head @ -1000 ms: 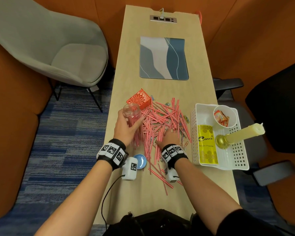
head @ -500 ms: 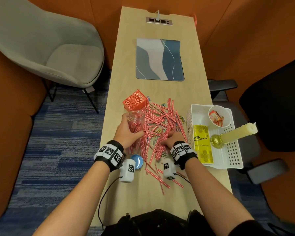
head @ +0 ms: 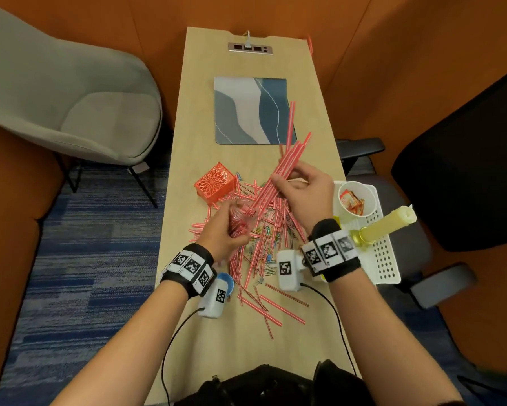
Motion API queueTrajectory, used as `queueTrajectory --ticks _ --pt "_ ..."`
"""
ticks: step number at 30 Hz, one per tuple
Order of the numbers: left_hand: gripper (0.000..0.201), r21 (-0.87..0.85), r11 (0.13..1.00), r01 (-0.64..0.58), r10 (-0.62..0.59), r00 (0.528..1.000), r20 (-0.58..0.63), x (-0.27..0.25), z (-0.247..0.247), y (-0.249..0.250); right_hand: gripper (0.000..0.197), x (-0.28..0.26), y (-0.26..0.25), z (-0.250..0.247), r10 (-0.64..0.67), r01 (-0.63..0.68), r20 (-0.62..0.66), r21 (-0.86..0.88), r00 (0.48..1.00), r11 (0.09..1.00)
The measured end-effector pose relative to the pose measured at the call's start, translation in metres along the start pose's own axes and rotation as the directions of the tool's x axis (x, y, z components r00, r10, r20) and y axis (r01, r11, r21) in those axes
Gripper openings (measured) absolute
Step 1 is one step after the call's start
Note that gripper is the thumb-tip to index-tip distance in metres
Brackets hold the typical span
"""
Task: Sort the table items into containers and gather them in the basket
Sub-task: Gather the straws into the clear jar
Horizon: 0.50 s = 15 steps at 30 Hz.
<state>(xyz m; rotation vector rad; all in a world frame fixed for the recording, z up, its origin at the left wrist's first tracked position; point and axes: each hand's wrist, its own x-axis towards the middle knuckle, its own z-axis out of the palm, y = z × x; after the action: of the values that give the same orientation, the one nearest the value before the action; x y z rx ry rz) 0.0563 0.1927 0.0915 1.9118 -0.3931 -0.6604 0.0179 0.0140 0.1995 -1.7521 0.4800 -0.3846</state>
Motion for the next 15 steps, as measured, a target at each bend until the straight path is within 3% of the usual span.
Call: queueTrajectory --ticks 4,8,12,15 --pt "0.072 -0.033 0.999 -0.03 0.03 1.0 0.004 -0.002 0.004 0.012 0.022 -0.015 0.022 0.019 0.012 -0.012 -0.037 0.007 0.999 1.0" --pt "0.078 0.066 0.997 -0.031 0.029 0.999 0.02 -0.004 0.0 0.016 0.02 -0.026 0.036 0.022 0.084 -0.067 -0.094 0.164 0.992 0.984" --pt "0.075 0.179 0.984 -0.019 0.01 0.999 0.053 -0.006 -0.002 0.011 0.015 -0.014 0.03 0.01 0.063 -0.008 -0.232 0.234 0.971 0.972" --pt "0.075 0.183 0.983 -0.002 -0.011 0.998 0.07 -0.006 0.003 0.006 0.012 -0.007 0.028 0.006 0.031 0.025 -0.237 0.23 0.971 0.973"
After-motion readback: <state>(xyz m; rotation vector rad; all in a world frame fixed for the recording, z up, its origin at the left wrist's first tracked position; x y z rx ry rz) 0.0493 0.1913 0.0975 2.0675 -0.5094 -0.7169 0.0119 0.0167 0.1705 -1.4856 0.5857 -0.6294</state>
